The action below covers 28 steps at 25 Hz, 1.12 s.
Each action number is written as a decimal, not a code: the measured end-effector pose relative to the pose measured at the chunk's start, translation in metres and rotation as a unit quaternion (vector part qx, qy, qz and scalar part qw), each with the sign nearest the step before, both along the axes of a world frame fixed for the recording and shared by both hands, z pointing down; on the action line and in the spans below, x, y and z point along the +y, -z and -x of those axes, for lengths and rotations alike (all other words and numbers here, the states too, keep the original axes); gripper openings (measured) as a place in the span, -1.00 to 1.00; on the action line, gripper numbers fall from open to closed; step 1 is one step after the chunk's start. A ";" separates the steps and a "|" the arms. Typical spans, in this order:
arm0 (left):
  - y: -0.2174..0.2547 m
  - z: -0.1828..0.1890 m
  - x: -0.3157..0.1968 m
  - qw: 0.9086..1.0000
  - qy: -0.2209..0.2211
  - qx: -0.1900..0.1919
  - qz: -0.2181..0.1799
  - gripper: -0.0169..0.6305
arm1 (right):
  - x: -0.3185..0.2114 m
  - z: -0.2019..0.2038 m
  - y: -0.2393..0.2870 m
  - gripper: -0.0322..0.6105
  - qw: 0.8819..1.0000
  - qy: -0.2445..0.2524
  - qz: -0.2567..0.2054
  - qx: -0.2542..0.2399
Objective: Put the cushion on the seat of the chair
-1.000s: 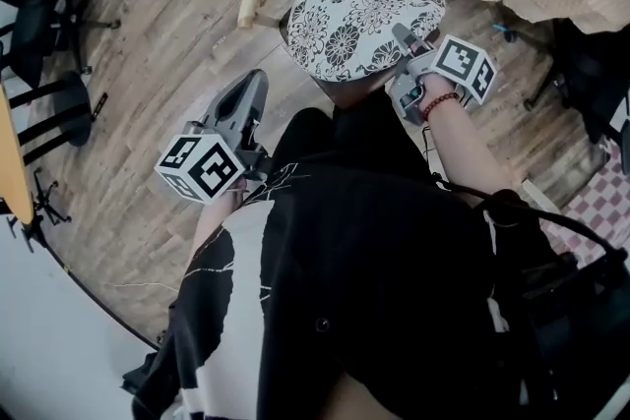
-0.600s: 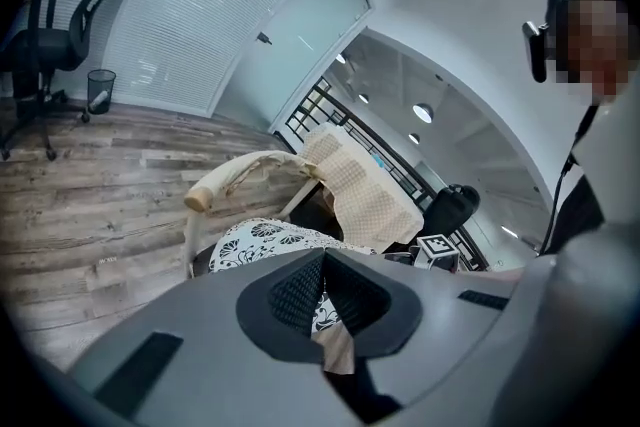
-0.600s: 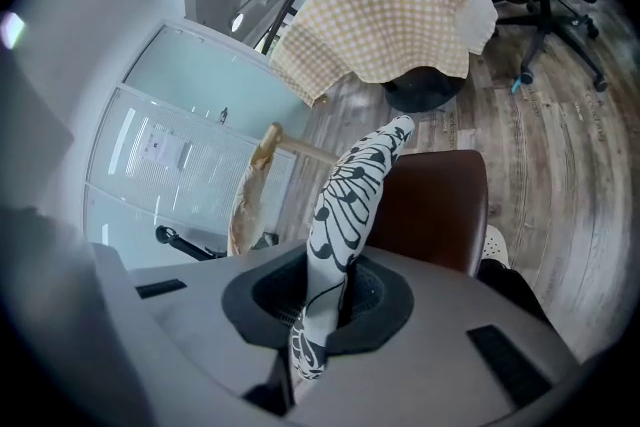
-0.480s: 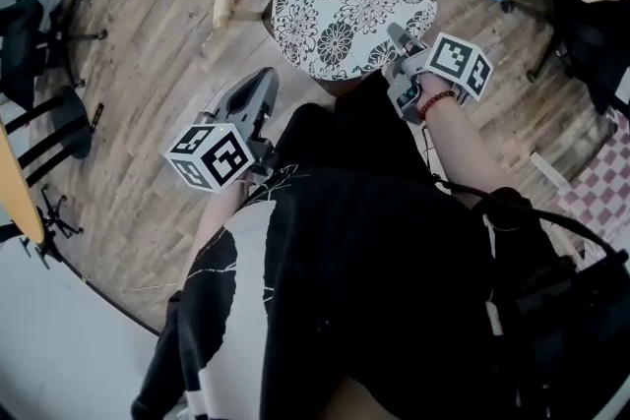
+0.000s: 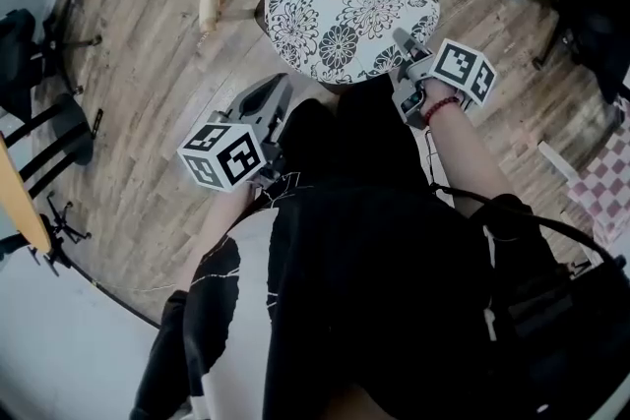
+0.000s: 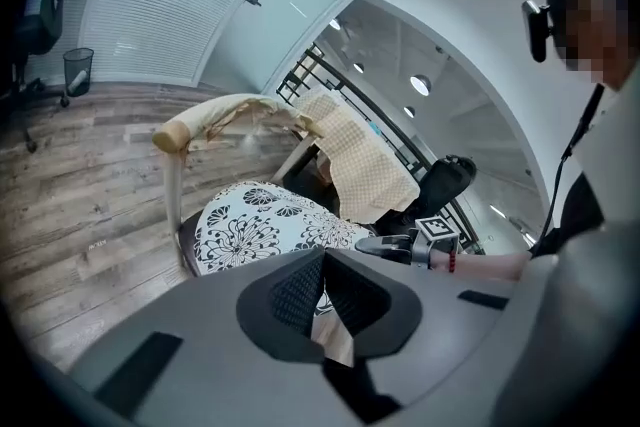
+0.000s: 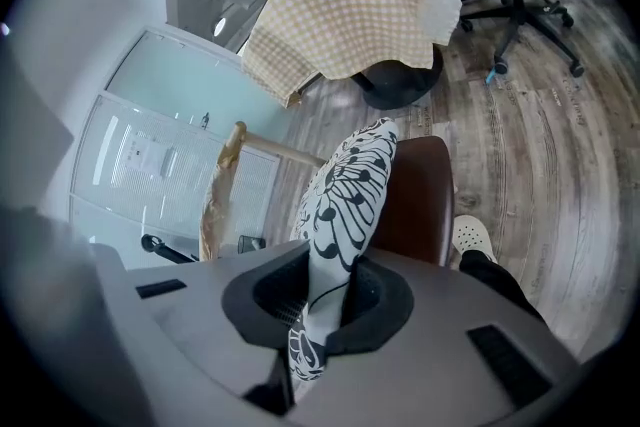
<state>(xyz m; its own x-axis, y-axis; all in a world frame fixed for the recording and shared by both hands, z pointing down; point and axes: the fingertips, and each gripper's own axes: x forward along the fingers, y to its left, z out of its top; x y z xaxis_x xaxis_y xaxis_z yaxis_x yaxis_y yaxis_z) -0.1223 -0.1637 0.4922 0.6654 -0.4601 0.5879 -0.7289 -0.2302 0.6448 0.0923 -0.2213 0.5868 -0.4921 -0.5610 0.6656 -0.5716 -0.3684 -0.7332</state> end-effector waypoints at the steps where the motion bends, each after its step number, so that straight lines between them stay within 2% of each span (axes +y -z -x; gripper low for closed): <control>1: -0.005 0.000 0.002 1.000 -0.002 0.000 0.006 -0.91 | 0.001 -0.001 -0.003 -0.83 1.000 0.000 0.001 0.001; 8: -0.032 -0.001 0.003 0.999 -0.020 -0.010 0.035 -0.91 | 0.007 -0.007 -0.027 -0.83 1.000 -0.007 0.020 0.003; 19: -0.063 -0.022 -0.007 0.997 -0.033 0.002 0.066 -0.91 | 0.012 -0.013 -0.059 -0.83 0.998 -0.007 0.057 0.004; 28: -0.094 -0.011 -0.013 0.994 -0.042 0.003 0.099 -0.91 | 0.006 -0.004 -0.088 -0.83 0.997 0.006 0.075 0.027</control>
<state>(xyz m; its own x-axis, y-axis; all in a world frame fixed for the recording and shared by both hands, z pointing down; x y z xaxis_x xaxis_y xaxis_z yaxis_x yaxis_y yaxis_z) -0.1112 -0.1767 0.5859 0.6998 -0.2788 0.6577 -0.7090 -0.1589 0.6870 0.0964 -0.2158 0.6745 -0.4596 -0.4478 0.7670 -0.6133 -0.4646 -0.6388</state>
